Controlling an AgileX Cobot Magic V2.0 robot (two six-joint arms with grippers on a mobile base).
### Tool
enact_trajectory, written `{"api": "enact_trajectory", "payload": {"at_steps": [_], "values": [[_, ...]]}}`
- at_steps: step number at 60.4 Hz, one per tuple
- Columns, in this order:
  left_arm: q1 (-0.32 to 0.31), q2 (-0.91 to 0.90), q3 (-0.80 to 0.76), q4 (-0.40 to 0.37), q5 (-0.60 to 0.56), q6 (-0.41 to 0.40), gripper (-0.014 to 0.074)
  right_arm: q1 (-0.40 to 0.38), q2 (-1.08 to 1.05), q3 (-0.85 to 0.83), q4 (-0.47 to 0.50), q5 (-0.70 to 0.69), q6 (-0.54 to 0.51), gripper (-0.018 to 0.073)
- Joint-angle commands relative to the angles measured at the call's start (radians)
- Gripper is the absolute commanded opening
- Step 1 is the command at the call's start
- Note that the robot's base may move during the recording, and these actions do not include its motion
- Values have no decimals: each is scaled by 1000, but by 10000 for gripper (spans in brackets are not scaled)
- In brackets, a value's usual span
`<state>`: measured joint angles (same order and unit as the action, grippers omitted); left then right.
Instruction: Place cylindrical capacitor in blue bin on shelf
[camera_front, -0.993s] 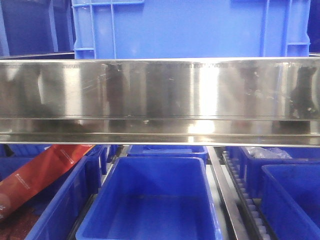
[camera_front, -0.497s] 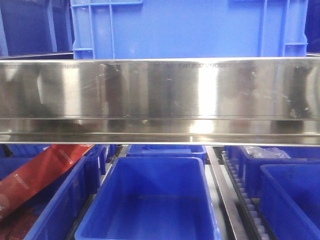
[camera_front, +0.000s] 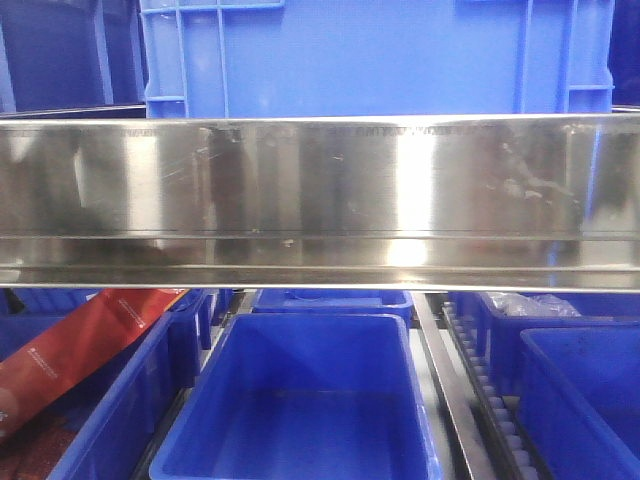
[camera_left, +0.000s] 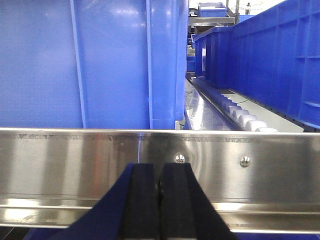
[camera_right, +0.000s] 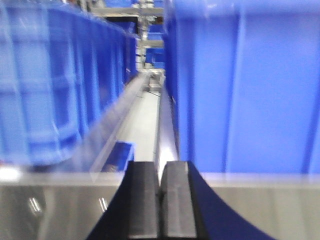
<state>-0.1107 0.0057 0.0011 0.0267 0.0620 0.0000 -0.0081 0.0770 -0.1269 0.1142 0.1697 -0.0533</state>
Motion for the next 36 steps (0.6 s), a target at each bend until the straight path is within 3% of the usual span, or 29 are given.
{"api": "enact_trajectory", "payload": {"at_steps": [1, 12, 36], "values": [[0, -6, -1, -5, -27, 0, -111, -22, -61, 69, 3, -36, -5, -162], [0, -6, -1, -5, -27, 0, -111, -36, -77, 127, 3, -91, -5, -162], [0, -6, -1, -5, -27, 0, -111, -36, -77, 127, -5, -73, -5, -162]]}}
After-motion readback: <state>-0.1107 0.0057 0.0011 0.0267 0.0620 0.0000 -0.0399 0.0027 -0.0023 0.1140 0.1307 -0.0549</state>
